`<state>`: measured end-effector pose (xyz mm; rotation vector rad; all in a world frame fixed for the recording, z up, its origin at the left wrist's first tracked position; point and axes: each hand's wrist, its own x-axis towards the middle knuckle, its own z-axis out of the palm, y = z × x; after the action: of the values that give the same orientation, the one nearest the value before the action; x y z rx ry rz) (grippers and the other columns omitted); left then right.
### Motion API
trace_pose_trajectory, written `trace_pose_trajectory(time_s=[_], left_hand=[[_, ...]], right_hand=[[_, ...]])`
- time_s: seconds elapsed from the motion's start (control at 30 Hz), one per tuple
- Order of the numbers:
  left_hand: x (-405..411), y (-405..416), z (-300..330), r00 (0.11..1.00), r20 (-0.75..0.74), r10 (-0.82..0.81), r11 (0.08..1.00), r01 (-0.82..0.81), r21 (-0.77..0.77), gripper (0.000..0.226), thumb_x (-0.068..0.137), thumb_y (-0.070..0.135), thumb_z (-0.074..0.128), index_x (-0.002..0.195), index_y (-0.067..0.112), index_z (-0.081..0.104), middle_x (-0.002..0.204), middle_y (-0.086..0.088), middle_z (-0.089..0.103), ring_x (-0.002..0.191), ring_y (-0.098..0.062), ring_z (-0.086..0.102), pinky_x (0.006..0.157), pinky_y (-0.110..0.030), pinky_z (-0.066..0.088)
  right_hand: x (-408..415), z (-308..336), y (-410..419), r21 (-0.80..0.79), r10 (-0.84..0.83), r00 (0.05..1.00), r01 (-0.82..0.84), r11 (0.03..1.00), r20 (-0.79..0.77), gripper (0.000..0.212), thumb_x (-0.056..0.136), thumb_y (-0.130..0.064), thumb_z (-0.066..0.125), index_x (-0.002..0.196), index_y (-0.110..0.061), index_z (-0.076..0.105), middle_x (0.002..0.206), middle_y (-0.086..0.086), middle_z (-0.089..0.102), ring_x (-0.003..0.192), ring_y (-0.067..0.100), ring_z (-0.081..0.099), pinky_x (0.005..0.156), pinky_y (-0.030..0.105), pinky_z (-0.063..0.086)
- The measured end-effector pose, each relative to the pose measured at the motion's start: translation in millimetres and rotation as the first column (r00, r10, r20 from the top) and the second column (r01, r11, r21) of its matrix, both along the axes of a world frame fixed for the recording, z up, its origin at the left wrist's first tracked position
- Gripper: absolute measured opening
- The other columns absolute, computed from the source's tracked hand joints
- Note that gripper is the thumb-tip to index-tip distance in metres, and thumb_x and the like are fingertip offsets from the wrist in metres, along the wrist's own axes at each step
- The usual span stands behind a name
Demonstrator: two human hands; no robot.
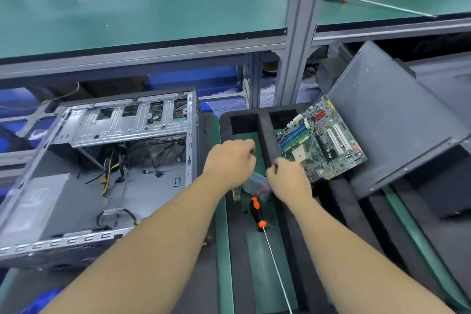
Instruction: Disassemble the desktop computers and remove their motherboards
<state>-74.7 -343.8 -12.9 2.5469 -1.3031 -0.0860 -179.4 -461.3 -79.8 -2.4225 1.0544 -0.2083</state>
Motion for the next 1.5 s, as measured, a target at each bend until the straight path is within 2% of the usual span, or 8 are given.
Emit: trace_pose_trajectory(time_s=[0.17, 0.5, 0.73, 0.87, 1.1, 1.2, 1.33, 1.5], left_hand=[[14, 27, 3, 0.979, 0.204, -0.028, 0.990, -0.002, 0.143, 0.018, 0.094, 0.020, 0.041, 0.091, 0.019, 0.059, 0.087, 0.000, 0.065, 0.084, -0.028, 0.054, 0.074, -0.036, 0.031], [10, 38, 2, 0.985, 0.163, 0.055, 0.999, -0.054, -0.008, 0.016, 0.092, 0.017, 0.043, 0.086, 0.014, 0.058, 0.079, -0.001, 0.064, 0.076, -0.029, 0.057, 0.072, -0.037, 0.040], [-9, 46, 7, 0.966, 0.250, -0.066, 0.991, 0.033, 0.133, 0.015, 0.096, 0.018, 0.042, 0.082, 0.018, 0.047, 0.079, -0.001, 0.051, 0.073, -0.028, 0.046, 0.066, -0.033, 0.026], [-33, 68, 14, 0.987, 0.059, -0.151, 0.980, 0.142, 0.138, 0.014, 0.097, 0.019, 0.041, 0.084, 0.018, 0.047, 0.086, -0.002, 0.056, 0.084, -0.029, 0.052, 0.066, -0.034, 0.034], [-60, 184, 26, 0.861, 0.323, -0.393, 0.886, 0.448, -0.115, 0.024, 0.086, 0.021, 0.046, 0.088, 0.007, 0.065, 0.085, -0.012, 0.060, 0.075, -0.031, 0.051, 0.060, -0.037, 0.034], [-56, 254, 17, 0.892, 0.251, -0.376, 0.889, 0.423, -0.174, 0.015, 0.086, 0.021, 0.049, 0.082, 0.009, 0.058, 0.079, -0.010, 0.058, 0.072, -0.033, 0.054, 0.055, -0.034, 0.035], [-30, 332, -8, 0.979, 0.053, -0.199, 0.980, 0.199, -0.010, 0.017, 0.094, 0.036, 0.043, 0.082, 0.024, 0.040, 0.092, -0.002, 0.065, 0.091, -0.029, 0.060, 0.062, -0.034, 0.036], [5, 403, -37, 0.993, -0.070, 0.100, 0.984, -0.089, 0.154, 0.014, 0.093, 0.029, 0.044, 0.101, 0.021, 0.053, 0.111, -0.003, 0.061, 0.107, -0.028, 0.056, 0.079, -0.038, 0.044]], right_hand=[[-10, -54, 47, 0.125, 0.065, 0.966, -0.035, 0.992, -0.249, 0.031, 0.096, -0.027, 0.050, 0.116, -0.007, 0.062, 0.108, 0.015, 0.068, 0.099, 0.036, 0.066, 0.076, 0.036, 0.051], [-2, -100, 68, 0.270, 0.087, 0.897, 0.038, 0.962, -0.434, 0.035, 0.094, -0.003, 0.048, 0.129, -0.006, 0.045, 0.125, 0.015, 0.060, 0.115, 0.034, 0.059, 0.089, 0.039, 0.050], [-6, -73, 78, 0.371, 0.004, 0.958, 0.107, 0.922, -0.285, 0.034, 0.092, -0.020, 0.056, 0.120, -0.006, 0.041, 0.122, 0.019, 0.058, 0.107, 0.039, 0.060, 0.080, 0.037, 0.047], [-11, -34, 86, 0.334, -0.096, 0.978, 0.155, 0.930, -0.188, 0.031, 0.091, -0.022, 0.057, 0.112, -0.007, 0.039, 0.122, 0.023, 0.059, 0.109, 0.041, 0.059, 0.075, 0.036, 0.039], [-37, 17, 165, 0.195, -0.339, 0.939, 0.343, 0.919, -0.056, 0.039, 0.091, -0.031, 0.060, 0.118, -0.005, 0.049, 0.123, 0.025, 0.061, 0.113, 0.042, 0.060, 0.085, 0.043, 0.047], [-46, 30, 216, 0.117, -0.415, 0.910, 0.411, 0.904, 0.013, 0.035, 0.094, -0.038, 0.055, 0.110, -0.008, 0.057, 0.117, 0.023, 0.064, 0.107, 0.041, 0.062, 0.080, 0.043, 0.046], [-43, 45, 277, -0.003, -0.237, 0.970, 0.238, 0.971, 0.053, 0.032, 0.097, -0.042, 0.048, 0.112, -0.015, 0.059, 0.110, 0.021, 0.066, 0.102, 0.041, 0.062, 0.079, 0.042, 0.047], [-17, 50, 328, -0.111, 0.169, 0.964, -0.194, 0.975, -0.208, 0.010, 0.092, -0.023, 0.051, 0.102, -0.019, 0.053, 0.091, 0.009, 0.061, 0.080, 0.034, 0.057, 0.069, 0.037, 0.049]])
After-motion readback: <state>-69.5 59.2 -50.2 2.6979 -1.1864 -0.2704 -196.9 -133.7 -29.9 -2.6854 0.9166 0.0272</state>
